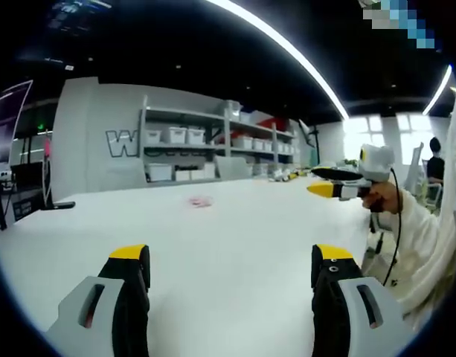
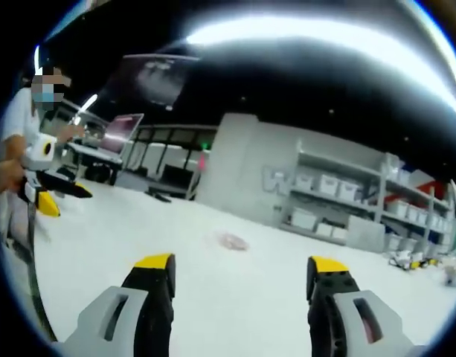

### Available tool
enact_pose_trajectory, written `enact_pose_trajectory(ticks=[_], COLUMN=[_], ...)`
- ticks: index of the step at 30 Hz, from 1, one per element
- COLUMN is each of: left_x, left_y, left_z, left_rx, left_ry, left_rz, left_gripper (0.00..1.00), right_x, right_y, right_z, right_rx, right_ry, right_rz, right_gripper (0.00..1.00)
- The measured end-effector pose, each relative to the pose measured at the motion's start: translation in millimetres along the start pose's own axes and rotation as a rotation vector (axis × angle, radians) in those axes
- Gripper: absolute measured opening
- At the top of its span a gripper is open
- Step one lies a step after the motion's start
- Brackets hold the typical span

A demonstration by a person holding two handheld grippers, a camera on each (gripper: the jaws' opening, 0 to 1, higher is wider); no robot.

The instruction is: Open the resealable bag by pulling the two sides of the seal apart until the entire bag opening is separated and visibly accessible.

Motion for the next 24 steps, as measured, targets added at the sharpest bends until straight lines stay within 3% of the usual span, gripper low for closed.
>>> enact_pose_trajectory(ticks=[10,24], left_x=[-1.8,-7.1], left_y=[-0.1,-2.2], left_z=[0.9,-2.4], left_rx=[0.009,0.017], left_ry=[-0.003,-0.024], left_rz=[0.0,0.01], left_gripper=[0.89,0.89], right_x=[3.4,4.8], right_y=[5.6,-2.5], right_z=[-11.7,-27.8], right_rx=[-0.024,-0.086], right_ry=[0.036,0.011], right_rz=[0.013,-0.013], right_gripper=[0.71,0.71])
Point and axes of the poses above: the point that each gripper's makers call its tool centre point, and the gripper's own axes: z roughly forward along the fingers, x roughly to its right, y roughly out of its underside, the point moved 5 cm from there along -z, roughly backward along the fingers, and after that the axes turned 12 degrees about x, right-handed, at the moved point
